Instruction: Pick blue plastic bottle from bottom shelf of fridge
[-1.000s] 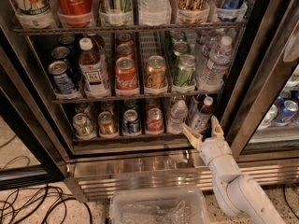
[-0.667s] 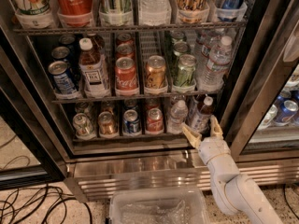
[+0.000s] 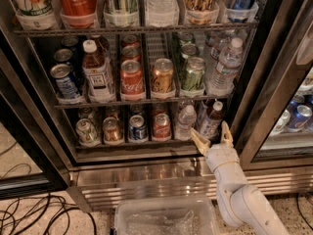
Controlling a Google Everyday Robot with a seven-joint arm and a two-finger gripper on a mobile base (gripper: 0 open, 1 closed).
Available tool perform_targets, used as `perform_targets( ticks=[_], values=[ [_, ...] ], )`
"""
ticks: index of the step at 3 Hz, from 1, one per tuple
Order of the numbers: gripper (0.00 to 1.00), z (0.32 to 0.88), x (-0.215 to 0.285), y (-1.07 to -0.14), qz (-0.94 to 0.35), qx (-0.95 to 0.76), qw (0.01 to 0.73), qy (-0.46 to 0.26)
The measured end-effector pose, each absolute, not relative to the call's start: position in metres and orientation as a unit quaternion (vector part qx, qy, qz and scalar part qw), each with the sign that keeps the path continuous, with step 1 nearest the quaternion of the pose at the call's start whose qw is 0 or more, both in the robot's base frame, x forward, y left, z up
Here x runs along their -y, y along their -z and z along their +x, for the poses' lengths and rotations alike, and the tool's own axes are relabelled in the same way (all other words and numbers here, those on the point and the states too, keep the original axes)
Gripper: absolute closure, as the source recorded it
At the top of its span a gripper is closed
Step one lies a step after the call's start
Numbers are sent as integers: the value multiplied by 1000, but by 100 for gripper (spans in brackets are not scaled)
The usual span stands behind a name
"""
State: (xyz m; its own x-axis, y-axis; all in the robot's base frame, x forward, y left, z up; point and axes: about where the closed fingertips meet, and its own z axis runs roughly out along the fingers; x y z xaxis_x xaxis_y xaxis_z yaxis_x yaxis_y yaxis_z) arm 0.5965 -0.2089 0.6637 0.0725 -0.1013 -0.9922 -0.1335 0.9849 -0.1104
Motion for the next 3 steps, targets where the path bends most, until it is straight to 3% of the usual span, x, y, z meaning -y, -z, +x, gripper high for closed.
perform_targets(
  ticks=[3],
  values=[
    [28,590,221,-662,-46,-688,724,19]
  ],
)
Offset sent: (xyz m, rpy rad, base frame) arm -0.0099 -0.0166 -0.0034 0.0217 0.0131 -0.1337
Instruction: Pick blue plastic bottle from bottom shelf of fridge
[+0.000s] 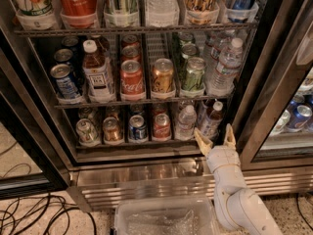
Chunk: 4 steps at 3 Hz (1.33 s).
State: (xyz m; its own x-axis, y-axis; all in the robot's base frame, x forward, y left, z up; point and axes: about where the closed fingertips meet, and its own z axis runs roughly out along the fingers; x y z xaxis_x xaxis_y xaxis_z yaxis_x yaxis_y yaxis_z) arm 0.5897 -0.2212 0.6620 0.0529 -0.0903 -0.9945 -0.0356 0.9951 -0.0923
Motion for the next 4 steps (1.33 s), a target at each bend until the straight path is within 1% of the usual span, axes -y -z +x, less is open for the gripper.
perform_targets(
  ticks=[2,3,4],
  values=[
    [29,595,219,-661,-45,-690,723,5],
    [31,597,225,-657,-39,-694,719,6],
    [38,599,231,-653,-33,-699,715,13]
  ],
)
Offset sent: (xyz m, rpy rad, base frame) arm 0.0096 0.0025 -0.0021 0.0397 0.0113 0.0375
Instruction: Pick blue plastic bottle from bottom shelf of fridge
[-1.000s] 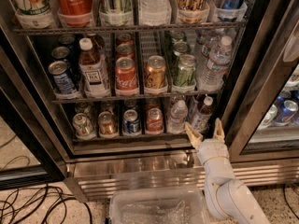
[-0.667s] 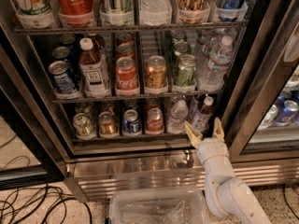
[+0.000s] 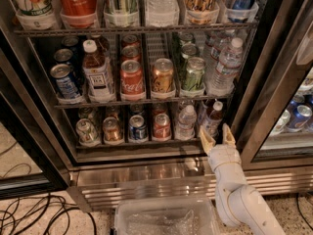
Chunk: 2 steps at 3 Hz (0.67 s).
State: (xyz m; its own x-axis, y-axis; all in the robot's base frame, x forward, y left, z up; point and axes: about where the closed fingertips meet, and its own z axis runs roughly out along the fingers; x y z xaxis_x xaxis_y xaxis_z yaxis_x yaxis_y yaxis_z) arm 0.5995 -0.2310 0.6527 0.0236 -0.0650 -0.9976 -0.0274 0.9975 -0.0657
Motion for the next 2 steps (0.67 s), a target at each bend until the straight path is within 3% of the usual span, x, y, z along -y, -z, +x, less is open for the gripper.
perform_targets(
  ticks=[2],
  values=[
    [38,637,238,-658,-50,-693,719,19]
  ],
)
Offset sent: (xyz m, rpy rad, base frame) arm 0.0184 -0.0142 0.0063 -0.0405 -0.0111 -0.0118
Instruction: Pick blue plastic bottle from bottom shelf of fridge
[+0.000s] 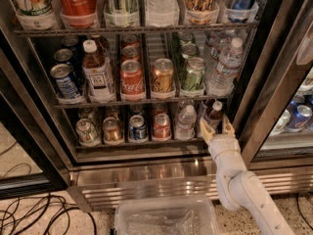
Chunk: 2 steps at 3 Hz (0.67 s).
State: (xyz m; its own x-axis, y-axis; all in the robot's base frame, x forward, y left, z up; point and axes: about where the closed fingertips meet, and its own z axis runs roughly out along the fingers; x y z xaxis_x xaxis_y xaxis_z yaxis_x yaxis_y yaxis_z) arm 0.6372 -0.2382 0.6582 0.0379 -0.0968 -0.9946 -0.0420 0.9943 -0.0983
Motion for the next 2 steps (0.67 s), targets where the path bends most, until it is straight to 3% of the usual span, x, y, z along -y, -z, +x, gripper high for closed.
perform_targets(
  ticks=[2],
  values=[
    [37,658,234,-661,-63,-690,721,14]
  ],
)
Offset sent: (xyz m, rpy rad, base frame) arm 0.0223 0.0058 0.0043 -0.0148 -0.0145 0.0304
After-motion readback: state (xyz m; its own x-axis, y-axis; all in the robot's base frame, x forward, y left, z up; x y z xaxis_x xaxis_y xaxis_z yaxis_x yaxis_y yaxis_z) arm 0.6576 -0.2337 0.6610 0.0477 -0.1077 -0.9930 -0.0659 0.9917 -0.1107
